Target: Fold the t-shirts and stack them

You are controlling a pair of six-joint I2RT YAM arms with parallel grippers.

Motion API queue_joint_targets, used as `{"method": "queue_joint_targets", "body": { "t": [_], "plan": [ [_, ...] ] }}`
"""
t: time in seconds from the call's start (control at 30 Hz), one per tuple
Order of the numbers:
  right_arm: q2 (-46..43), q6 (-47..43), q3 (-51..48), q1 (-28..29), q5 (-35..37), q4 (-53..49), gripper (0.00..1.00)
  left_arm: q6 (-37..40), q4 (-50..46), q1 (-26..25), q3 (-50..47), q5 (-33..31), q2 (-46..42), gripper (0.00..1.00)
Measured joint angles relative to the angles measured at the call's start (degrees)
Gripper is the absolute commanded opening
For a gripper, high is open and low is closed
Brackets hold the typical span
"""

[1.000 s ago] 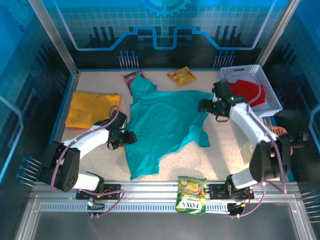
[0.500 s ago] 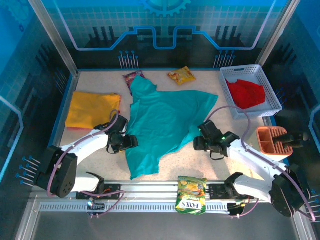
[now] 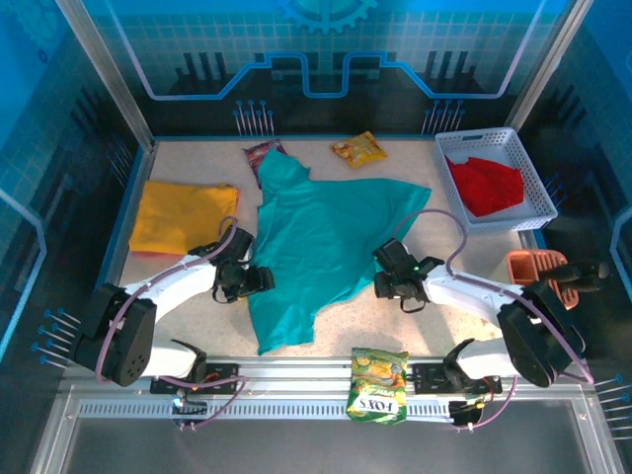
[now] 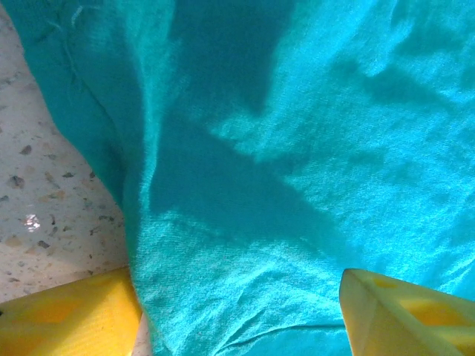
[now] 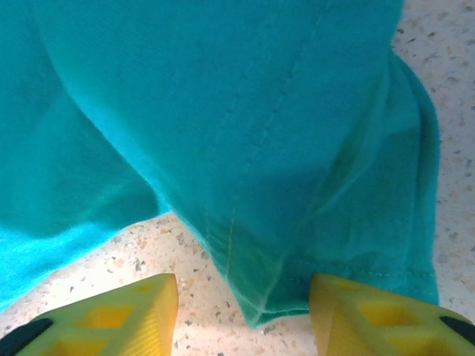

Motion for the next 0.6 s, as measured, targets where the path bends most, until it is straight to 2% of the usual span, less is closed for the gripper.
{"method": "queue_joint_targets", "body": {
  "t": [0.07, 0.33, 0.47, 0.6],
  "plan": [
    [1.70, -0.02, 0.76, -0.04, 0.02, 0.24, 0.39, 0.00, 0.07, 0.00, -0.07, 0.00, 0.00, 0.71],
    [1.36, -0.87, 2.73, -0.76, 0.04, -0.22, 0.01, 0.00, 0.15, 0.00, -0.42, -0.02, 0.00, 0.71],
    [-3.17, -0.61, 3.15, -4.22, -1.44, -3.04, 0.00, 0.00, 0.13, 0.00, -0.42, -0.04, 0.00, 0.71],
    [-6.32, -1.68, 5.31, -12.13, -6.51, -7.15, 0.01, 0.04, 0.02, 0.00, -0.42, -0.22, 0.00, 0.71]
  ]
}}
